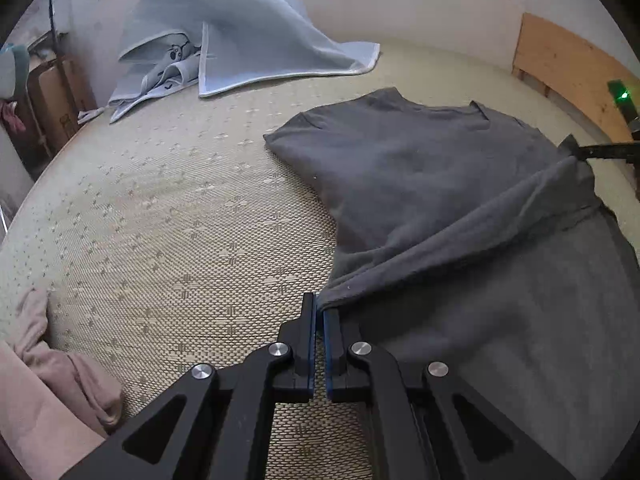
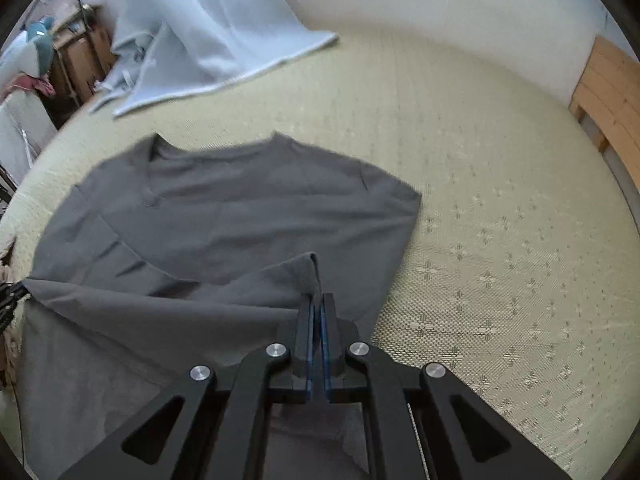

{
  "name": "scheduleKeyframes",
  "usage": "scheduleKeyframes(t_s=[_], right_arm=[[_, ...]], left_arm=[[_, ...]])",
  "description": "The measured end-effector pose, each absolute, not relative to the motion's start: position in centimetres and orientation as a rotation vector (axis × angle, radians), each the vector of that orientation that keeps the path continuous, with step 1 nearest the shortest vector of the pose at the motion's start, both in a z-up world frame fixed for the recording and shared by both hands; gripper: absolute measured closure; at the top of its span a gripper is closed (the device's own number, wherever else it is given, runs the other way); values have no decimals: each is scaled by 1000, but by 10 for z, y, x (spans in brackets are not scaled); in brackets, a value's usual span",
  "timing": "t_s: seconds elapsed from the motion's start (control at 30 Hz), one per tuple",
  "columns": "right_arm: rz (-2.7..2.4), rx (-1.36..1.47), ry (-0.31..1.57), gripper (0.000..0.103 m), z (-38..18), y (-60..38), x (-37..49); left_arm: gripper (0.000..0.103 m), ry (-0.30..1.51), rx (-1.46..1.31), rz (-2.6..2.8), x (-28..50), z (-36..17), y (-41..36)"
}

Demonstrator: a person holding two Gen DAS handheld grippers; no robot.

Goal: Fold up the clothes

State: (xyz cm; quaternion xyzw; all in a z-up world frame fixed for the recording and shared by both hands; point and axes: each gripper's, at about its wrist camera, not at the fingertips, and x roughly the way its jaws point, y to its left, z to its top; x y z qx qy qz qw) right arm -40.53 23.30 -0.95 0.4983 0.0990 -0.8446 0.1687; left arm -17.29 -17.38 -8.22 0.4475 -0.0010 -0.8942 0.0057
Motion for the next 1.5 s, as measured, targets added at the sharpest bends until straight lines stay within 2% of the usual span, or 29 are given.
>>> scheduleKeyframes(t_s=[0.07,0.13,0.2,0.27,0.3,0.33,0.37,0.4,0.5,0.73,0.77,0.83,0.87,1.0,1.17,1.3,1.5], right_arm=[[-2403,1432,294,100,-14,231,-413],[-2424,1446,305,92,-18,230,-420],[-2490,1467,272,91,-18,237,-425],[-2550,1470,177,77,-13,249,-427],[-2564,1453,84,61,-8,258,-423],[-2540,1438,4,58,-5,262,-416],[-2508,1423,-73,58,-2,267,-409],[-2475,1423,-65,59,-4,264,-399],[-2411,1425,59,60,-11,250,-368],[-2394,1459,186,61,-36,234,-341],[-2391,1461,212,65,-40,231,-340],[-2398,1442,287,95,-42,224,-337],[-2408,1415,340,100,-40,220,-333],[-2426,1367,416,101,-30,221,-328],[-2434,1435,419,102,-21,244,-332],[-2384,1548,535,102,-42,243,-333],[-2358,1604,497,98,-26,250,-336]], left_arm=[[100,15,1394,-2803,-172,-82,-175],[100,30,1390,-2806,-172,-81,-176],[100,47,1391,-2808,-173,-82,-177],[100,62,1392,-2811,-172,-81,-178],[100,69,1393,-2812,-172,-81,-178],[100,76,1393,-2813,-171,-81,-179],[100,83,1394,-2815,-171,-81,-179],[100,90,1394,-2816,-171,-80,-179],[100,106,1394,-2818,-170,-80,-181],[100,74,1385,-2813,-166,-78,-175],[100,64,1384,-2812,-167,-79,-174],[100,57,1381,-2812,-169,-80,-177],[100,56,1379,-2814,-169,-80,-178],[100,68,1385,-2822,-170,-80,-180],[101,12,1384,-2861,-164,-77,-169],[100,-28,1384,-2860,-164,-79,-164],[100,-32,1380,-2848,-170,-82,-166]])
